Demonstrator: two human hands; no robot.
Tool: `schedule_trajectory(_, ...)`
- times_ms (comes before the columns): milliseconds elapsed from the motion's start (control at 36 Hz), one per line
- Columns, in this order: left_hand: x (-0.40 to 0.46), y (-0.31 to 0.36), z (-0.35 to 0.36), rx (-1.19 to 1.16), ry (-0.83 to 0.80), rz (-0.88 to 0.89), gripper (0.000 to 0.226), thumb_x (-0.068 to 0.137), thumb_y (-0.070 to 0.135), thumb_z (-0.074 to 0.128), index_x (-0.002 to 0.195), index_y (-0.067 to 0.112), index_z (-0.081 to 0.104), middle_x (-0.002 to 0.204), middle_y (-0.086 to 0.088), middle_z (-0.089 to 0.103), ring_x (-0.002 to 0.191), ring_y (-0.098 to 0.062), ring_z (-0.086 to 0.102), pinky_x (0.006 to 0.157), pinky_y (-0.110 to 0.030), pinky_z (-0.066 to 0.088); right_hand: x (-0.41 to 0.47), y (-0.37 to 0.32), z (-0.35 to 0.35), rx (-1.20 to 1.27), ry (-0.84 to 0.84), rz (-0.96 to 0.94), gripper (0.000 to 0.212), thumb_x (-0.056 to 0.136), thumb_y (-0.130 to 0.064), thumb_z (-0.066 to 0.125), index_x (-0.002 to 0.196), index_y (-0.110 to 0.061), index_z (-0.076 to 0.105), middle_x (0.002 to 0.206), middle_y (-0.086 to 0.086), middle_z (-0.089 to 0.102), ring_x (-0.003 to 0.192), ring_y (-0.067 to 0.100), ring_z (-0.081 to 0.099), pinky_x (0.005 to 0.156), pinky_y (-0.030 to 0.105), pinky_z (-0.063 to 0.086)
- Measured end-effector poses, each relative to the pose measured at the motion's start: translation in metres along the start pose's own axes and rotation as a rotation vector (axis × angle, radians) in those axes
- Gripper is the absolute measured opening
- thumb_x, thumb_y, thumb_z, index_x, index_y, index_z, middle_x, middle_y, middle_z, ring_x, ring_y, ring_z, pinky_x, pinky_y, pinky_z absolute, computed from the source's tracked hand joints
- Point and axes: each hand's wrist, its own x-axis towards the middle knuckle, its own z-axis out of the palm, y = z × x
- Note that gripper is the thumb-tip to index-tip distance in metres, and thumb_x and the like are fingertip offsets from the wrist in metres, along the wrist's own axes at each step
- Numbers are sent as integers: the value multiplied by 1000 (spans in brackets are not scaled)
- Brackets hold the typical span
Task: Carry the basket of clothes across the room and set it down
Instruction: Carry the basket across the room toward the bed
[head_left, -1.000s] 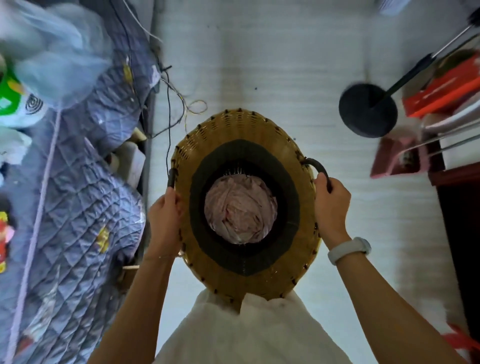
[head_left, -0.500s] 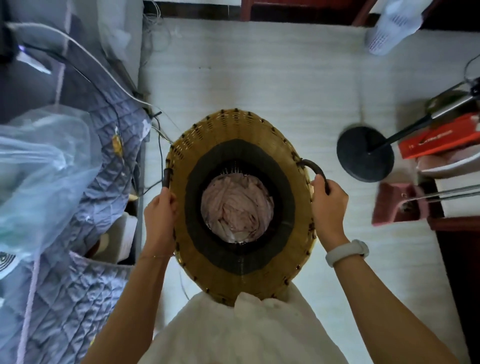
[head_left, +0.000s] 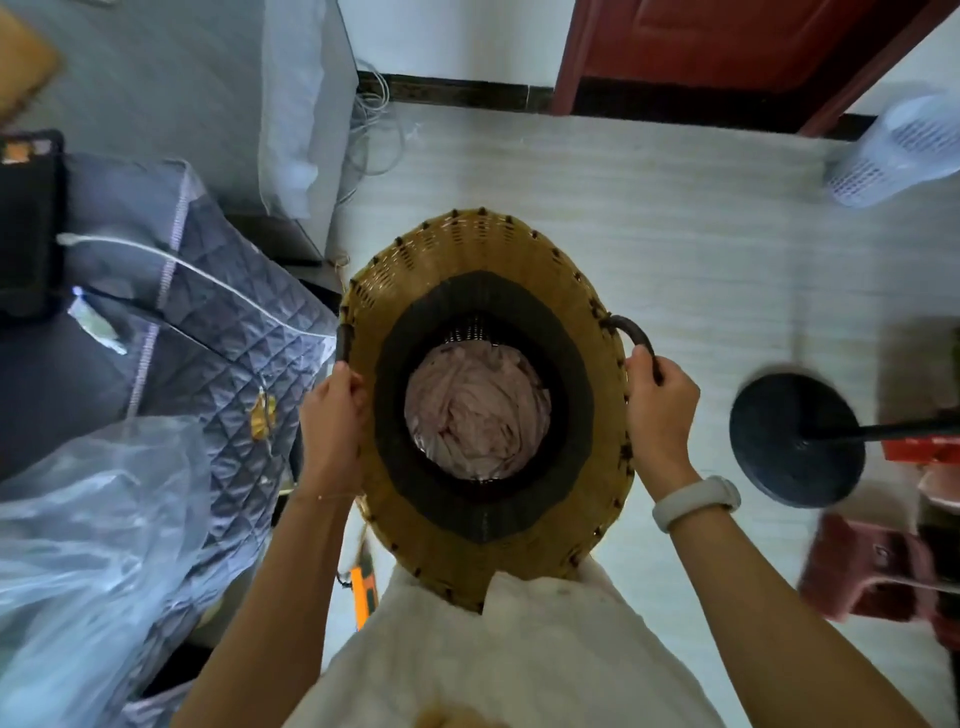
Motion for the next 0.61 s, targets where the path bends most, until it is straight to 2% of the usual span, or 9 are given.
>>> schedule_trajectory(56, 20, 21, 13, -15, -15, 16, 36, 92, 28, 39, 56, 20, 44, 33, 11, 36, 34, -4, 29, 44, -23, 20, 28, -17, 11, -11, 4, -21, 34, 94, -25, 44, 63, -12, 50, 58, 5, 44, 53, 12, 37, 45, 10, 33)
schedule_trajectory(111, 40, 41, 27, -34, -45, 6, 36, 93, 29, 38, 58, 20, 44, 34, 12, 36, 33, -4, 30, 39, -19, 22, 55, -35, 24, -15, 16, -36, 36, 94, -24, 44, 59, -18, 46, 56, 3, 42, 52, 11, 35, 40, 6, 30)
schedule_trajectory(306, 123, 99, 69, -118, -81, -61, 34, 93, 26, 39, 60, 18, 42, 32, 10, 34, 30, -3, 29, 34, -17, 21, 136, -87, 84, -27, 42, -29, 35, 94, -25, 45, 60, -15, 46, 56, 3, 42, 53, 12, 36, 50, 19, 33)
schedule_trajectory(417, 174, 132, 82, -80, -74, -92, 35, 93, 28, 39, 60, 19, 44, 33, 10, 36, 33, -3, 31, 41, -19, 24, 172, -115, 117, -30, 56, -11, 32, 94, -28, 45, 72, -5, 54, 59, 5, 46, 55, 13, 39, 54, 24, 35)
schedule_trajectory(528, 221, 165, 99, -52, -59, -98, 36, 91, 27, 40, 56, 20, 42, 31, 10, 35, 33, -5, 29, 48, -26, 21, 209, -141, 150, -38, 65, 14, 34, 94, -29, 45, 77, -2, 57, 63, 8, 48, 57, 14, 40, 55, 26, 36)
schedule_trajectory(611, 252, 188, 112, -63, -47, -112, 36, 90, 26, 42, 55, 20, 43, 33, 10, 35, 41, -10, 29, 50, -28, 21, 238, -158, 171, -45, 69, 32, 39, 94, -29, 45, 81, 4, 60, 63, 9, 48, 57, 16, 39, 56, 27, 36)
